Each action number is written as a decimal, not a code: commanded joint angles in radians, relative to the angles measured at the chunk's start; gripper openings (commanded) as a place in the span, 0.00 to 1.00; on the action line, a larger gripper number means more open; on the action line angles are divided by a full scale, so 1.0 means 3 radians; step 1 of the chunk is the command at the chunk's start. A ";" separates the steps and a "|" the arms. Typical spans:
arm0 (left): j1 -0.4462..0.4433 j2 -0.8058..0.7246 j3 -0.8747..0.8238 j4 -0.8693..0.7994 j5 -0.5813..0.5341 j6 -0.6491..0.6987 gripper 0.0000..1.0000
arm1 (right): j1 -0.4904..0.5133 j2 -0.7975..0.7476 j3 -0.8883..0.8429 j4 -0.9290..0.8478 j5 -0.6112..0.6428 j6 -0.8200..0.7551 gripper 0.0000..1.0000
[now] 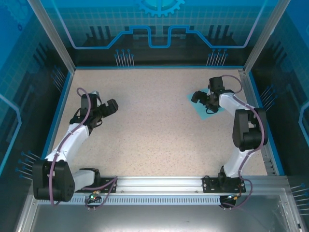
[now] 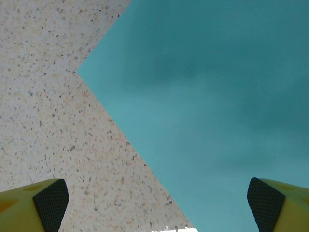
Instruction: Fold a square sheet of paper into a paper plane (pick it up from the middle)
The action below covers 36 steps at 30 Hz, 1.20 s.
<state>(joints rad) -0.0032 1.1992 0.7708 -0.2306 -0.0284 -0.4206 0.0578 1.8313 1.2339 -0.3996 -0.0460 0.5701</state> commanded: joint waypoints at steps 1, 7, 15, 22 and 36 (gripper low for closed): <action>-0.0044 0.0075 0.0169 -0.0190 0.0059 -0.0022 0.98 | -0.0037 0.0172 0.0148 -0.0199 -0.0131 0.0118 0.99; -0.0091 0.0152 0.0197 -0.0188 0.0064 0.0005 0.98 | -0.0005 0.0361 0.0160 -0.0305 -0.0235 0.0179 0.99; -0.0142 0.0264 0.0192 -0.0138 0.0003 -0.0005 0.99 | 0.0256 0.0205 -0.0258 -0.0396 -0.0392 0.0557 0.99; -0.0218 0.0377 0.0226 -0.0104 -0.0013 -0.0059 0.98 | 0.0907 -0.0044 -0.0526 -0.0820 -0.0208 0.1099 1.00; -0.0549 0.0593 0.0248 0.0020 0.0091 -0.0313 0.99 | 0.1394 -0.0453 -0.0104 -0.1203 0.0182 0.0855 1.00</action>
<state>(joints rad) -0.1425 1.3632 0.8112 -0.2428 -0.0280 -0.4782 0.5247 1.7565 1.1519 -0.6968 -0.0414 0.9031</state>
